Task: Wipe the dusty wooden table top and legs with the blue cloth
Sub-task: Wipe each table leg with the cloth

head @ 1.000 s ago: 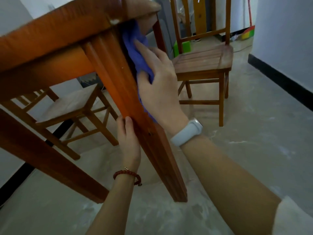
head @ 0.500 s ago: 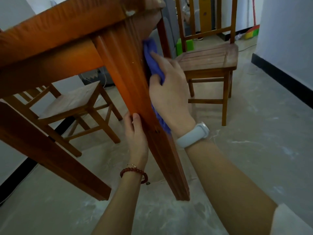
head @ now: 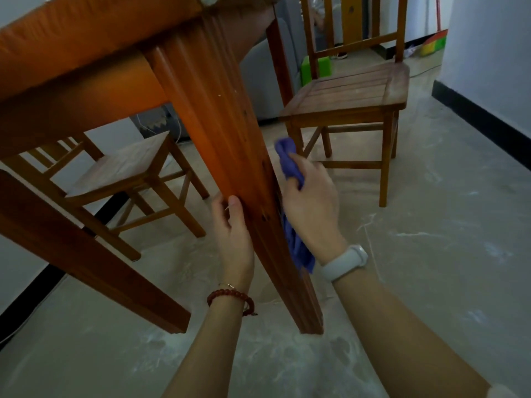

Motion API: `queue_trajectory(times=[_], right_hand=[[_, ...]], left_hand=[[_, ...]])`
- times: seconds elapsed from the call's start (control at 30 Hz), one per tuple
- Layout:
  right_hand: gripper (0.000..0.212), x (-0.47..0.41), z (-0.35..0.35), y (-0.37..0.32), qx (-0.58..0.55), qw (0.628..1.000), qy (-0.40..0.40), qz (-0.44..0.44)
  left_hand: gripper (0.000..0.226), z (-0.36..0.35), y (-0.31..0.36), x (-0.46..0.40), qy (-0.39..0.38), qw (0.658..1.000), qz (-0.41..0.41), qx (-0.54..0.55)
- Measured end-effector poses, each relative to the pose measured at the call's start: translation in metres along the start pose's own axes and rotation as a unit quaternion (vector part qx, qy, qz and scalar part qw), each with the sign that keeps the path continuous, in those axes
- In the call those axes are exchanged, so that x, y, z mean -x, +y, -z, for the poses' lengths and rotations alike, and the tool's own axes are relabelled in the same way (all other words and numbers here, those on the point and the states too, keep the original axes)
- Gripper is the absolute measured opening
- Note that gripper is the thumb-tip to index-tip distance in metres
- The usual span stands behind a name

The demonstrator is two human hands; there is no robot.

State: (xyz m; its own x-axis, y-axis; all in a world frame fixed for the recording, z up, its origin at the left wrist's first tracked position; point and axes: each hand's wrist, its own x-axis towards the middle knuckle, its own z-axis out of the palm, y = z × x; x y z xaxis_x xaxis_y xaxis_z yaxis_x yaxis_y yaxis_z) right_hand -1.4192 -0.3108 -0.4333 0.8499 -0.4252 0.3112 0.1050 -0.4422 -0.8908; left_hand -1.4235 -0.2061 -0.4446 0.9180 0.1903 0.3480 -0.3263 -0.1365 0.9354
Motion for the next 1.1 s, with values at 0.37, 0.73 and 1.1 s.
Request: queue_trajectory(times=[0.37,0.73,1.1], right_hand=[[0.021,0.059,-0.061,0.138,-0.150,0.954,-0.112,-0.234],[0.035,0.064,-0.050,0.103,-0.210,0.976,0.051,0.025],[0.014,0.068,-0.064,0.192,-0.104,0.972,-0.027,-0.207]], left_hand=[[0.028,0.010,-0.046,0.016,-0.045,0.998,0.035,-0.033],[0.015,0.002,-0.085,0.031,-0.021,0.997,0.066,-0.038],[0.017,0.008,-0.100,0.032,-0.050,0.995,0.057,-0.068]])
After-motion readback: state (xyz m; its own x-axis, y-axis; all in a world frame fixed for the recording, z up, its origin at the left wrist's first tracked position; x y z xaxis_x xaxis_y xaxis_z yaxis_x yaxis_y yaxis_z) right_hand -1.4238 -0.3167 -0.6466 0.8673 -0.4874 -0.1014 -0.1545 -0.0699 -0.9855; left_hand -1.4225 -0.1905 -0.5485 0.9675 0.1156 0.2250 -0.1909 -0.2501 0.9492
